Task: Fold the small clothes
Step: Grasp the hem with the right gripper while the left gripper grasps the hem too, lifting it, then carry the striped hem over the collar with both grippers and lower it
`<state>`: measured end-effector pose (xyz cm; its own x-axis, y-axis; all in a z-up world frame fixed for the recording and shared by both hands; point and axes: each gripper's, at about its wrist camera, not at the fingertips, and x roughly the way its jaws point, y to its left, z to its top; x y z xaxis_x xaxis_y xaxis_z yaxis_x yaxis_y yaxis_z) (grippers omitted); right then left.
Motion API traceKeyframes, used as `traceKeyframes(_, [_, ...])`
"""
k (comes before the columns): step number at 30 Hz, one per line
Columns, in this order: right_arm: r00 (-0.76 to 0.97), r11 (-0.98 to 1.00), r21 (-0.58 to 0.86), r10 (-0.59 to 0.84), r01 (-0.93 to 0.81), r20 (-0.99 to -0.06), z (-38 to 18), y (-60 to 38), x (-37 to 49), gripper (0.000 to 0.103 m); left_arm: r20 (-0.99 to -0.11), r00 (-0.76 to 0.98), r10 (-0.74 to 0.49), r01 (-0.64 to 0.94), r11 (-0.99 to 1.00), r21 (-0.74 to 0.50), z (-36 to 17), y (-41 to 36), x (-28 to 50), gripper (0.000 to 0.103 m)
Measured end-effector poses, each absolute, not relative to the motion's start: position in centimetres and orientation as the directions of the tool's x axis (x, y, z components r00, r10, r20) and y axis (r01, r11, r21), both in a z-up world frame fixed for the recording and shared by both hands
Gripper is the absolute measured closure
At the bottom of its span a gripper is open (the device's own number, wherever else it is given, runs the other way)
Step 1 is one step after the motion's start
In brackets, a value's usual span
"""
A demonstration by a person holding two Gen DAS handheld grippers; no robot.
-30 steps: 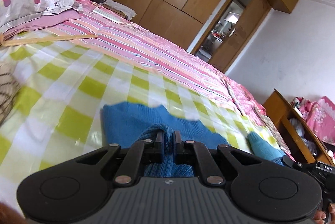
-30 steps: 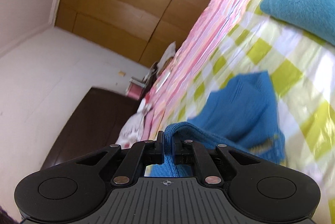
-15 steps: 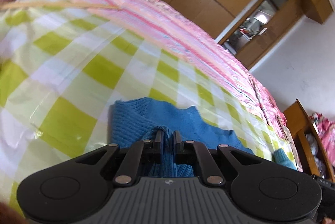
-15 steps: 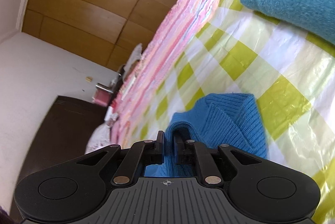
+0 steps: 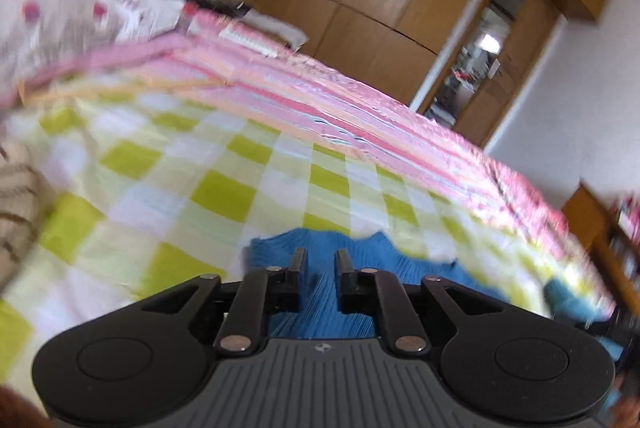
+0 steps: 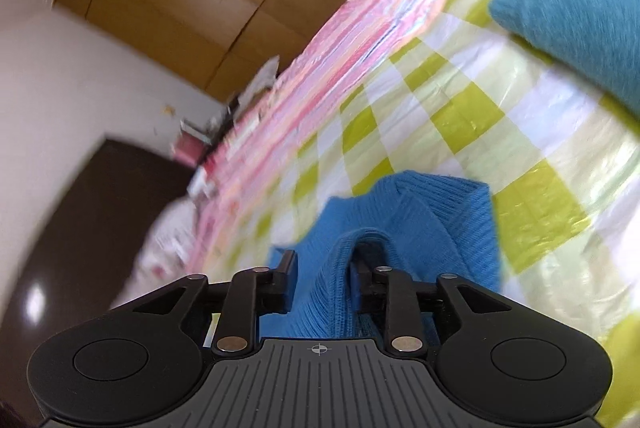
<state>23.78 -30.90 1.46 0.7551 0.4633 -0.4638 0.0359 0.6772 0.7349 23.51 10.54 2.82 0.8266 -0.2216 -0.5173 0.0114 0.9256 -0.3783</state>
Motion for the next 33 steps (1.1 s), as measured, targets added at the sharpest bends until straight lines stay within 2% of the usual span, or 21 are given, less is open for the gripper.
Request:
traceKeyframes(3, [0.715,0.756,0.655,0.462,-0.008,-0.524,1.5,-29.7,23.0,0.076,-0.558,0.797,-0.231,0.068,0.953,-0.296,2.2,9.8,22.3,0.08])
traceKeyframes(6, [0.684,0.806,0.59,0.454,-0.043,-0.571,1.6,-28.6,22.2,0.076,-0.598,0.773,-0.212,0.081,0.968,-0.239,1.2,9.1,22.6,0.07])
traceKeyframes(8, [0.673,0.829,0.555,0.447,-0.064,-0.59,1.9,-28.2,21.8,0.078,-0.619,0.757,-0.21,0.079,0.97,-0.232,0.7,8.9,23.2,0.069])
traceKeyframes(10, [0.657,0.836,0.543,0.452,-0.077,-0.603,2.0,-28.1,21.7,0.083,-0.643,0.739,-0.201,0.08,0.974,-0.213,0.4,8.6,23.4,0.07])
traceKeyframes(11, [0.651,0.835,0.544,0.458,-0.082,-0.606,2.2,-28.0,21.6,0.09,-0.657,0.726,-0.203,0.094,0.976,-0.198,0.4,8.4,23.5,0.071])
traceKeyframes(13, [0.639,0.817,0.569,0.489,-0.096,-0.594,2.4,-28.2,21.7,0.093,-0.669,0.705,-0.234,0.145,0.972,-0.186,0.8,8.1,23.5,0.081])
traceKeyframes(16, [0.643,0.749,0.655,0.553,-0.104,-0.53,2.9,-28.6,21.9,0.095,-0.659,0.678,-0.326,0.18,0.943,-0.281,1.6,8.6,24.2,0.086])
traceKeyframes(21, [0.715,0.628,0.775,0.574,-0.07,-0.4,3.6,-29.3,23.4,0.095,-0.569,0.715,-0.405,0.105,0.868,-0.486,2.2,10.2,26.8,0.088])
traceKeyframes(24, [0.776,0.578,0.816,0.516,-0.003,-0.363,3.5,-30.0,25.0,0.095,-0.542,0.757,-0.364,0.027,0.847,-0.531,2.3,10.9,28.3,0.088])
traceKeyframes(28, [0.823,0.577,0.815,0.431,0.064,-0.369,3.0,-30.4,27.0,0.094,-0.529,0.805,-0.269,-0.061,0.849,-0.525,2.4,11.5,29.5,0.088])
traceKeyframes(31, [0.826,0.584,0.803,0.392,0.117,-0.405,2.4,-30.2,28.2,0.091,-0.521,0.823,-0.226,-0.09,0.854,-0.512,2.6,11.8,29.7,0.088])
traceKeyframes(33, [0.819,0.576,0.806,0.393,0.134,-0.418,2.0,-30.2,28.5,0.084,-0.517,0.835,-0.186,-0.104,0.871,-0.481,2.8,11.8,29.0,0.088])
